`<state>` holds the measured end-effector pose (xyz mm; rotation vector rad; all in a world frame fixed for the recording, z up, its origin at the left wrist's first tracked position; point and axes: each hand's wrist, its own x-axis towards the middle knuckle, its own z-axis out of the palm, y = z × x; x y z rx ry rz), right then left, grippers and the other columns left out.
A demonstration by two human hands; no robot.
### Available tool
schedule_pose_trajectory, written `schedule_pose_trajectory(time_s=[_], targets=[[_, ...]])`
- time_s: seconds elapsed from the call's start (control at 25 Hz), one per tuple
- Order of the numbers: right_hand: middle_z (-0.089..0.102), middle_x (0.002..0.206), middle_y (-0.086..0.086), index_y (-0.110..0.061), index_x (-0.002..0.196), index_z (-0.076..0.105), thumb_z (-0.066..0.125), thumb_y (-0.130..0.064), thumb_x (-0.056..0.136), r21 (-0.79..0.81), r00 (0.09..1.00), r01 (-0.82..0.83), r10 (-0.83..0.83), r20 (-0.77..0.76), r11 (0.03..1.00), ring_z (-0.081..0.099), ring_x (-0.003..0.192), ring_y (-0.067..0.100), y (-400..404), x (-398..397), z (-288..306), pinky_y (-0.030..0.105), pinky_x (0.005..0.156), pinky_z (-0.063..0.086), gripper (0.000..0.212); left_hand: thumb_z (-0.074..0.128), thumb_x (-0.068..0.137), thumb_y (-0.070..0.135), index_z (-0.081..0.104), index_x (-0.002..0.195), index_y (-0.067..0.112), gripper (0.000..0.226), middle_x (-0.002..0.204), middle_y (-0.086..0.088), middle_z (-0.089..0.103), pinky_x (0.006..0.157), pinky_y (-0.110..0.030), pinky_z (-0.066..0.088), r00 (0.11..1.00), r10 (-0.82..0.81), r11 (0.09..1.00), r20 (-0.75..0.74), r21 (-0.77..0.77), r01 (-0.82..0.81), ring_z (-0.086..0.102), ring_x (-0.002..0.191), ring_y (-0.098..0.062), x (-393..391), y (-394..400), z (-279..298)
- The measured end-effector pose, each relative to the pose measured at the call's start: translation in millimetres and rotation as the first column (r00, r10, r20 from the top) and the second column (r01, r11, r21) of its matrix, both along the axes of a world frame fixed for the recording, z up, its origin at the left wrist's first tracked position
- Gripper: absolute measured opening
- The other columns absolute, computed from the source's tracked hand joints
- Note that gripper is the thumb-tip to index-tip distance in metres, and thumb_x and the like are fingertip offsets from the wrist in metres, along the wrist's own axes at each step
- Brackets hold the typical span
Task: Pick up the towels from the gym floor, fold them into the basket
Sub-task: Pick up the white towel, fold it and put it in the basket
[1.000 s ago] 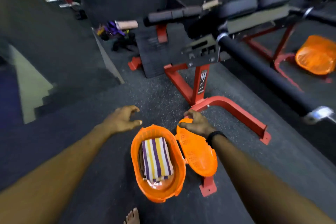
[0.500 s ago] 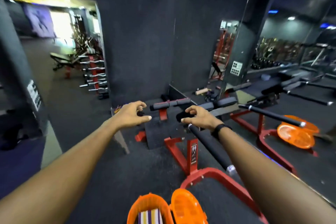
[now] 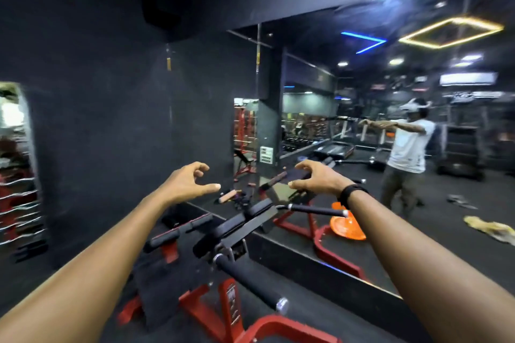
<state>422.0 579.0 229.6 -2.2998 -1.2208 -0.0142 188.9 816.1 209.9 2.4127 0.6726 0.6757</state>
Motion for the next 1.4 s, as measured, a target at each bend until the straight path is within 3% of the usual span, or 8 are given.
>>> schedule_pose_trajectory(time_s=[0.28,0.36,0.48,0.68,0.84,1.0,1.16,1.4], targets=[[0.049,0.141,0.006,-0.014,0.133,0.049,0.075,-0.041,0.079,0.031,0.933,0.360,-0.360,-0.008,0.932,0.046,0.129,0.021,-136,4,8,0.031,0.105,0.038,0.066,0.078,0.068,0.053,0.052,0.130,0.021,0.074,0.128,-0.003,0.058,0.096,-0.033,0.044,0.941,-0.338,0.939,-0.019,0.059,0.338,0.055,0.114,-0.019,98,-74,13],[0.049,0.141,0.004,-0.015,0.133,0.049,0.075,-0.043,0.078,0.041,0.872,0.490,-0.489,-0.020,0.871,0.048,0.128,0.021,-188,-10,3,0.033,0.105,0.040,0.067,0.078,0.064,0.056,0.054,0.128,0.020,0.077,0.124,-0.004,0.059,0.094,-0.030,0.044,0.886,-0.463,0.883,-0.033,0.073,0.464,0.056,0.110,-0.018,123,-113,11],[0.047,0.143,0.002,-0.018,0.134,0.048,0.074,-0.047,0.077,0.026,0.764,0.644,-0.642,-0.056,0.765,0.048,0.129,0.021,-266,-43,-1,0.033,0.104,0.040,0.069,0.079,0.072,0.045,0.057,0.125,0.018,0.064,0.123,-0.003,0.060,0.097,-0.030,0.043,0.792,-0.610,0.787,-0.016,0.098,0.609,0.057,0.113,-0.018,151,-180,7],[0.050,0.140,0.003,-0.018,0.132,0.050,0.074,-0.045,0.077,-0.014,0.530,0.847,-0.847,-0.033,0.531,0.046,0.130,0.020,-407,-123,-11,0.035,0.107,0.038,0.066,0.077,0.072,0.046,0.060,0.119,0.022,0.056,0.115,-0.002,0.063,0.093,-0.029,0.044,0.584,-0.812,0.578,-0.021,0.108,0.808,0.057,0.108,-0.017,170,-317,-7],[0.050,0.140,0.003,-0.019,0.130,0.052,0.075,-0.049,0.075,-0.050,0.369,0.928,-0.929,-0.040,0.370,0.046,0.129,0.019,-494,-184,-17,0.037,0.108,0.038,0.067,0.077,0.073,0.045,0.059,0.119,0.021,0.055,0.112,0.000,0.062,0.092,-0.026,0.042,0.419,-0.907,0.414,-0.036,0.101,0.905,0.058,0.103,-0.015,165,-417,-15],[0.053,0.136,0.005,-0.017,0.128,0.054,0.075,-0.046,0.076,-0.067,0.227,0.971,-0.973,-0.048,0.230,0.048,0.128,0.020,-570,-231,-22,0.035,0.106,0.039,0.064,0.076,0.074,0.047,0.059,0.118,0.025,0.052,0.115,0.000,0.063,0.099,-0.033,0.044,0.284,-0.958,0.279,-0.041,0.087,0.956,0.059,0.107,-0.015,159,-508,-22],[0.054,0.135,0.007,-0.015,0.127,0.054,0.076,-0.044,0.076,-0.086,0.148,0.985,-0.988,-0.040,0.151,0.049,0.126,0.020,-644,-255,-29,0.035,0.105,0.040,0.063,0.075,0.076,0.046,0.057,0.124,0.017,0.059,0.123,-0.004,0.061,0.100,-0.032,0.043,0.220,-0.975,0.216,-0.039,0.080,0.973,0.057,0.114,-0.020,160,-592,-28],[0.054,0.136,0.010,-0.014,0.129,0.053,0.076,-0.044,0.077,-0.076,0.087,0.993,-0.996,-0.020,0.088,0.050,0.126,0.022,-771,-262,-23,0.038,0.106,0.041,0.064,0.074,0.078,0.044,0.056,0.126,0.017,0.059,0.127,-0.005,0.059,0.089,-0.026,0.038,0.140,-0.990,0.138,-0.023,0.071,0.988,0.051,0.103,-0.012,173,-735,-24]])
